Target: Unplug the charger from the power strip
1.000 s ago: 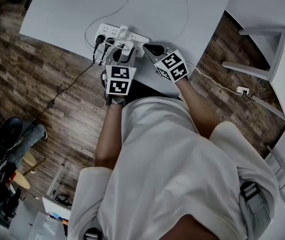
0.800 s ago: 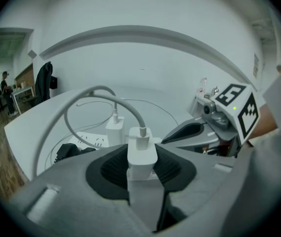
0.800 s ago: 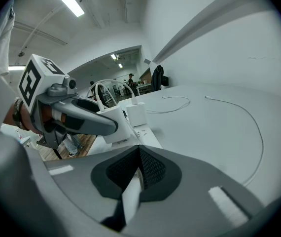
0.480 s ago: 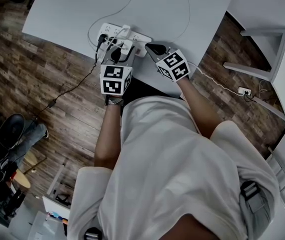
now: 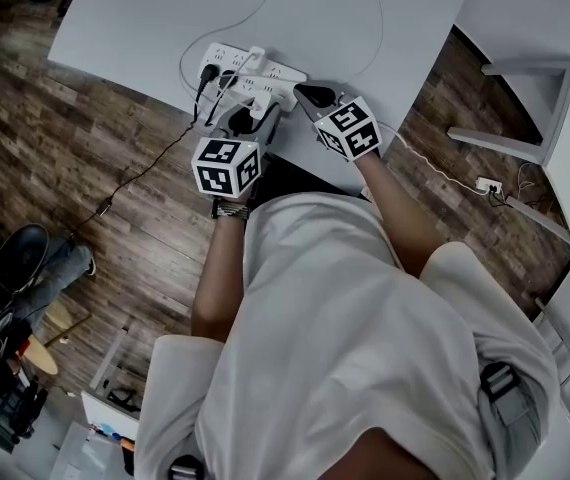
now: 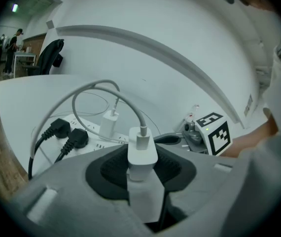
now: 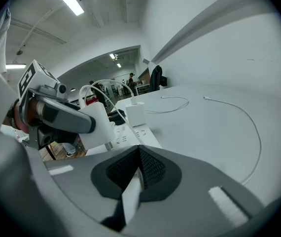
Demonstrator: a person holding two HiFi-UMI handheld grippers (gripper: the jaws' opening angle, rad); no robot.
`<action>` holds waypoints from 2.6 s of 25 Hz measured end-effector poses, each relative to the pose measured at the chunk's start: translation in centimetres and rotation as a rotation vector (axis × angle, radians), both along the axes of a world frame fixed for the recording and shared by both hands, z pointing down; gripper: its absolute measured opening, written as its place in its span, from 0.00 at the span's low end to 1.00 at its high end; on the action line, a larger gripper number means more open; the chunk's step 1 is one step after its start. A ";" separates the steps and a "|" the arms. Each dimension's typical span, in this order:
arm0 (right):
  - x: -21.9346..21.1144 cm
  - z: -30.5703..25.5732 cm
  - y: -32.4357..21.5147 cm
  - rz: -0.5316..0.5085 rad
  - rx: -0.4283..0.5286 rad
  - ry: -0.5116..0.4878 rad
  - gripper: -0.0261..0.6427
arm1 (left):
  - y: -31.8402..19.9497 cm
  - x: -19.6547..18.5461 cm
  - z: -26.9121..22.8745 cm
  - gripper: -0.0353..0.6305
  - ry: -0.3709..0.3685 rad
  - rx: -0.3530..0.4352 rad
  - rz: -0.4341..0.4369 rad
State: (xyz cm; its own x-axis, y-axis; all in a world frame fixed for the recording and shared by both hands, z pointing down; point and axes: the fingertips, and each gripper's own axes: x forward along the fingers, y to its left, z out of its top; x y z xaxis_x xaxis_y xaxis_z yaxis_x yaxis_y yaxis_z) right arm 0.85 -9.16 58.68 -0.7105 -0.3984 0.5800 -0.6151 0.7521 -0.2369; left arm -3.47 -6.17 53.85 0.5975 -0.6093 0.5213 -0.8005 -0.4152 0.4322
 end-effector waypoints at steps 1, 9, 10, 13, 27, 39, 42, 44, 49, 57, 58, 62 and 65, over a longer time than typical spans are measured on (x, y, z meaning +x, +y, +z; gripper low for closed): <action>0.0 0.0 0.0 0.000 0.000 0.000 0.04 | 0.3 0.0 0.2 0.27 0.024 -0.014 -0.005; 0.2 0.0 0.1 0.002 0.011 0.004 0.04 | 2.5 -0.1 2.8 0.27 0.071 -0.116 -0.013; 0.2 -0.1 0.1 0.002 0.012 0.004 0.04 | 2.7 -0.1 3.2 0.27 0.074 -0.128 -0.013; 0.2 -0.1 0.1 0.002 0.013 0.005 0.04 | 3.1 0.2 4.0 0.27 0.092 -0.153 -0.009; 0.1 -0.1 0.1 0.002 0.009 0.003 0.04 | 2.7 -0.4 5.4 0.31 0.055 -0.176 -0.038; 0.0 0.1 0.1 0.009 -0.015 0.018 0.04 | 2.8 -2.4 6.9 0.54 -0.106 -0.214 -0.030; 0.0 0.1 0.2 0.017 -0.020 0.027 0.04 | 3.2 -2.7 7.1 0.64 -0.114 -0.227 -0.020; 0.2 0.0 0.3 0.030 -0.027 0.021 0.04 | 3.4 -2.6 7.2 0.69 -0.116 -0.230 0.003; 0.6 -0.4 0.9 0.062 -0.039 0.002 0.04 | 3.7 -2.6 7.1 0.74 -0.125 -0.225 0.030; 0.6 -1.6 2.2 0.061 -0.038 -0.006 0.04 | 4.7 -3.3 7.2 0.74 -0.157 -0.249 0.028; 0.6 -1.9 2.2 0.062 -0.036 -0.008 0.04 | 4.8 -3.4 7.2 0.74 -0.161 -0.253 0.027; 0.8 -3.4 2.1 0.073 -0.016 -0.019 0.04 | 5.3 -4.0 6.9 0.74 -0.157 -0.272 -0.004; 1.3 -4.8 1.9 0.085 0.002 -0.031 0.04 | 5.4 -4.4 6.1 0.74 -0.161 -0.267 -0.021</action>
